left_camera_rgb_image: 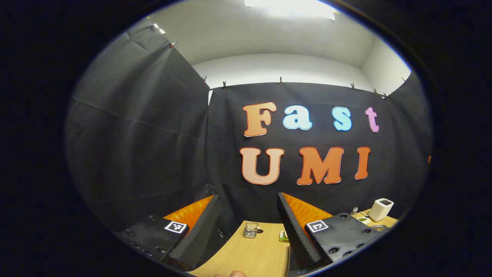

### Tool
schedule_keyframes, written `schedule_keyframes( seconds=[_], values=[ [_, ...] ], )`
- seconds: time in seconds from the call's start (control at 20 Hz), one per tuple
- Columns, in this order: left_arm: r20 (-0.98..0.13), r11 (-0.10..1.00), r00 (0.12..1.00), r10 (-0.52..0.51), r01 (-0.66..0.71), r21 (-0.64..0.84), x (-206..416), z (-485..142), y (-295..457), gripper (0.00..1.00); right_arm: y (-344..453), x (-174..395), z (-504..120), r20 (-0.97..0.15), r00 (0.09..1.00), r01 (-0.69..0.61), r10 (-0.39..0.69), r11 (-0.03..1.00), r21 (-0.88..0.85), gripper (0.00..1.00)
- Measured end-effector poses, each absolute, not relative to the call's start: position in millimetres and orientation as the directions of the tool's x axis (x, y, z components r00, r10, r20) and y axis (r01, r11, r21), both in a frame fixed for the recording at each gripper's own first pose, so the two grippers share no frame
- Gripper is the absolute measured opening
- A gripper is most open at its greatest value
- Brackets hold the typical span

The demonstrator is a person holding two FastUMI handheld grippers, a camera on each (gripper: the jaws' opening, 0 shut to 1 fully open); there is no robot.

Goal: First push the handle of the pot to place it horizontally, then grasp the pot with both hands and set it on the induction cooktop.

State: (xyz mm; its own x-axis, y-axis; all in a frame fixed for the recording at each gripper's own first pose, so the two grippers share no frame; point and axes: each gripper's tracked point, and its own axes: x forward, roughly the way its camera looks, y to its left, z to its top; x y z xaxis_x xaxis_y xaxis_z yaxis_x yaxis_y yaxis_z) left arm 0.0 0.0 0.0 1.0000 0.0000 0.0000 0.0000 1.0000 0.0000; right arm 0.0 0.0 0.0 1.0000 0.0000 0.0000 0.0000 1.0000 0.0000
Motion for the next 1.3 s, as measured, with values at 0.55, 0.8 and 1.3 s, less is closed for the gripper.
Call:
schedule_keyframes(
  seconds=[0.55,0.8,1.3],
  values=[
    [0.026,0.999,1.000,-0.014,0.013,0.030,9,14,-14,0.97,10,12,1,-0.017,1.000,-0.016,0.016,1.000,-0.021,0.96],
    [0.024,1.000,0.999,-0.022,0.021,0.023,10,13,-19,0.98,16,16,-6,-0.045,0.998,-0.049,0.049,0.999,0.000,0.96],
    [0.017,0.999,0.999,-0.027,0.027,0.030,14,6,-24,0.98,4,27,-24,-0.081,0.996,-0.043,0.045,0.999,0.024,0.76]
  ],
)
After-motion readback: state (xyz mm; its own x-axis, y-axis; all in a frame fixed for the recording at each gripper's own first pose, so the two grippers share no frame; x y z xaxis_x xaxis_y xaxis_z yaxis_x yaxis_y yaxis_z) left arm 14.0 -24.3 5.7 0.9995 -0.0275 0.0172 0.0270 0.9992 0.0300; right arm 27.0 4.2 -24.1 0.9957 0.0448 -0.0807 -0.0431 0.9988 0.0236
